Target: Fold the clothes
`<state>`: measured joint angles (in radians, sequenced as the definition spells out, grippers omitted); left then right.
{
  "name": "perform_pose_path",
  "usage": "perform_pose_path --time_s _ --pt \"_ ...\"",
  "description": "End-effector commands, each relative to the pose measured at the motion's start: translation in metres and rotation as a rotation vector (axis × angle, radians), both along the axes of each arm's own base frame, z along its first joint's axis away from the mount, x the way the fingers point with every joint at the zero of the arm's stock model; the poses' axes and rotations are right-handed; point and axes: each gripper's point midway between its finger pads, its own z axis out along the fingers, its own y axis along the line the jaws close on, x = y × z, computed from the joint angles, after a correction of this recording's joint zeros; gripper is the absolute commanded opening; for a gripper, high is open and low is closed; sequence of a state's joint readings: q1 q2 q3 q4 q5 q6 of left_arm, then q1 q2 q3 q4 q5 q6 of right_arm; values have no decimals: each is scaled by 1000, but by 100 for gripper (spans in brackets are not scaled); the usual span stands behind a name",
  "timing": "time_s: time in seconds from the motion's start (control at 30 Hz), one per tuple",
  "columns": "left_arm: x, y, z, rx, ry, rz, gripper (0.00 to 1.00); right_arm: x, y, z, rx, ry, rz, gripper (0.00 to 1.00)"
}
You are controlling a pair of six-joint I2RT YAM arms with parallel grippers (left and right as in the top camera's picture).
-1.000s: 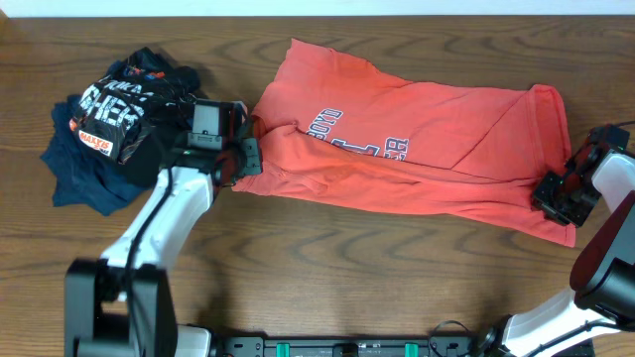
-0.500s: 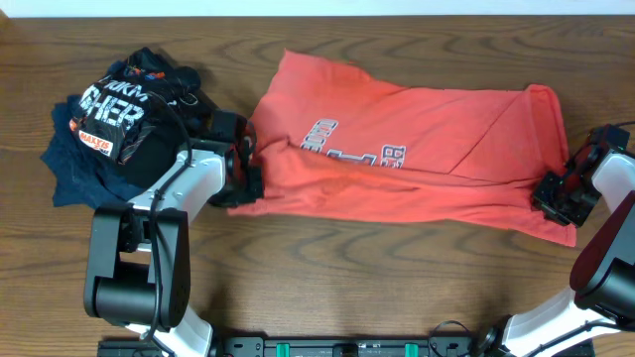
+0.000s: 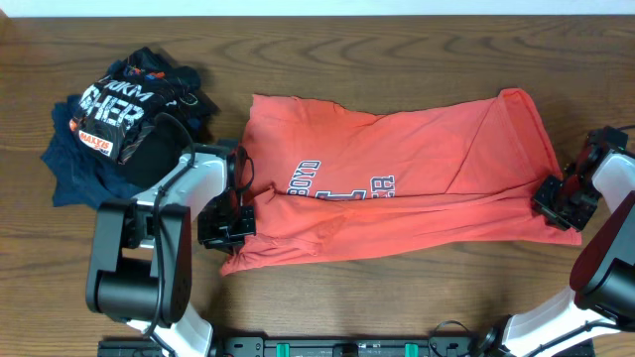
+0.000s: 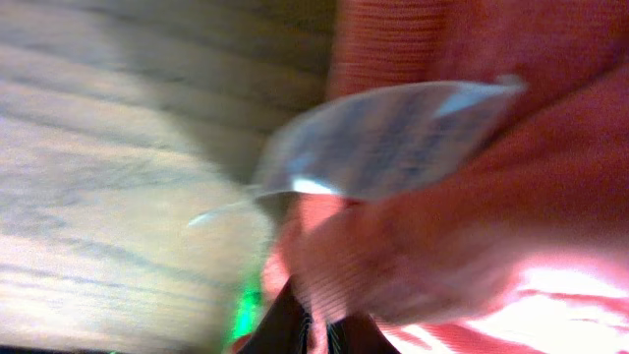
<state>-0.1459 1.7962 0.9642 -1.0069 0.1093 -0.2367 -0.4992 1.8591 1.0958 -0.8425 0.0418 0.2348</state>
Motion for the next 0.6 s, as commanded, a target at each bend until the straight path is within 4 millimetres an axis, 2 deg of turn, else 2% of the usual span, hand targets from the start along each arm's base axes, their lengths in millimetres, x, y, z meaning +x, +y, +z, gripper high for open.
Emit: perform_pose_path --time_s 0.0,0.13,0.17,0.2,0.23,0.27,0.37,0.5,0.57 --pt "4 8 15 39 -73 1 10 -33 -10 -11 -56 114 -37 27" --pt "19 7 39 22 -213 4 10 -17 -9 13 -63 -1 -41 29" --pt "26 6 46 15 -265 6 14 -9 -8 22 -61 -52 -36 29" --pt "32 5 53 8 -314 7 23 -1 -7 31 -55 -105 -20 30" --pt "39 4 60 0 -365 8 48 8 -4 41 -48 -164 -8 33" --pt "47 3 68 -9 -426 9 61 18 -2 53 -39 -234 1 35" --pt "77 -1 96 -36 -599 -5 67 43 4 93 -43 -431 52 44" --pt "116 -9 124 -68 -756 -31 67 58 8 136 -96 -588 103 54" --pt "135 -13 133 -86 -801 -52 67 60 11 151 -121 -632 131 56"
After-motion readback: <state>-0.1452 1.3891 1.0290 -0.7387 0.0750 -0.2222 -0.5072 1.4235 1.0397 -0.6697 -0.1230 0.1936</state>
